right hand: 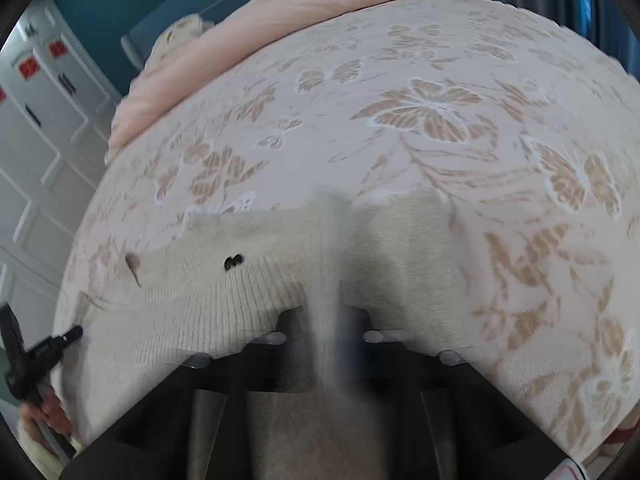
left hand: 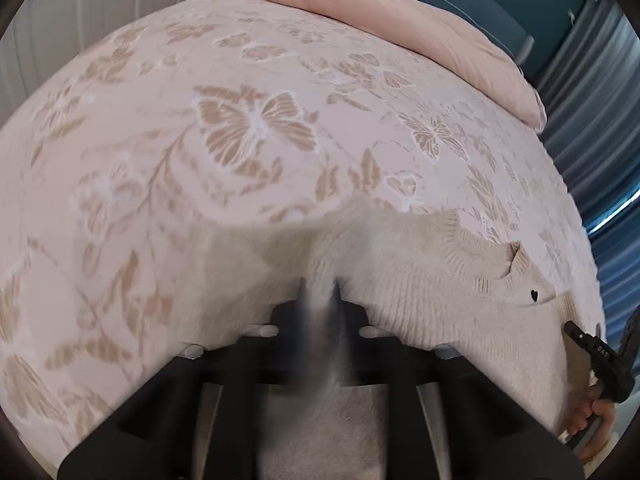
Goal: Fold small clothes
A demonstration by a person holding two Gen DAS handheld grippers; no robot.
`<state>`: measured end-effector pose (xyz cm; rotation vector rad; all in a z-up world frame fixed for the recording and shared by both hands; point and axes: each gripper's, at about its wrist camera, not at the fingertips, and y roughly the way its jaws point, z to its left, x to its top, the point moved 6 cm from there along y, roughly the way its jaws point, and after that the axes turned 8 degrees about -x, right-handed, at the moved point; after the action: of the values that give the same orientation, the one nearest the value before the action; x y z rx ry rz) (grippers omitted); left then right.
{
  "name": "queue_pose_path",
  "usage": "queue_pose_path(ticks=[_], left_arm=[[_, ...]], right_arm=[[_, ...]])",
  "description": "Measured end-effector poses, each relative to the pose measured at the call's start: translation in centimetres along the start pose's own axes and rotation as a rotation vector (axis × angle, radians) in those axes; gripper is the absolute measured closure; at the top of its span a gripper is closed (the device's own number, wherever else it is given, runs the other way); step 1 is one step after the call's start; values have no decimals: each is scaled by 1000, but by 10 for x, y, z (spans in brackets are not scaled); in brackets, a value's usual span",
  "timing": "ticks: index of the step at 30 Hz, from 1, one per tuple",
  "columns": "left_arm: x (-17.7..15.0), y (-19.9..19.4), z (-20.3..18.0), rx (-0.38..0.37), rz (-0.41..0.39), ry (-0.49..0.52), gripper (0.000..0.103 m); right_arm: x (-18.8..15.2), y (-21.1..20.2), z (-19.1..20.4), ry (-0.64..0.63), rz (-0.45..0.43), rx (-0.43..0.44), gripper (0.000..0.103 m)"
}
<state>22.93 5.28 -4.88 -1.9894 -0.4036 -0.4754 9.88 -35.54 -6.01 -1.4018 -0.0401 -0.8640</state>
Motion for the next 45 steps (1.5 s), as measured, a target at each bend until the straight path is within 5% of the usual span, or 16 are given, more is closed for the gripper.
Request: queue_pose_path(ticks=[5,7,13,18,21,23,26,30,32,35,37,43,45], left_arm=[[38,-36,-8,-11,-101,8,96],[49,-29,3,55,-96,3,96],[22,36,47,166,48,-84,96],[19,39,45,186,41,-58,93],[21,24,41,140,26,-97,78],[21,4,32,143,-11,-84,56],[8,-40,6,123,-79,-34,46],[-51,-70,-53,-5,-58,29,41],[-82,-62,-70,-8,-19,41,41],[-113,-43,-64,72,43,53,41],[-118,-41,-45,125,53,33,42],[-120,-55,11,134,26,-17,50],[-122,-54,7,164,10,31,50]], right_arm=[[47,-66,13,20,-197,108,95],[61,-68,4,46,-214,104,95],[33,41,-47,127,40,-49,97],[33,43,-44,108,22,-52,95],[36,26,-33,92,12,-29,84],[35,-4,-22,60,-50,-15,83],[9,-53,17,-48,-116,32,78],[-63,-77,98,-191,-29,214,78],[-107,-74,141,-270,41,292,81],[-144,-58,164,-332,92,284,90],[-142,-56,146,-317,78,252,96],[-108,-55,-35,-10,45,-45,103],[-108,-51,-61,154,106,77,103]])
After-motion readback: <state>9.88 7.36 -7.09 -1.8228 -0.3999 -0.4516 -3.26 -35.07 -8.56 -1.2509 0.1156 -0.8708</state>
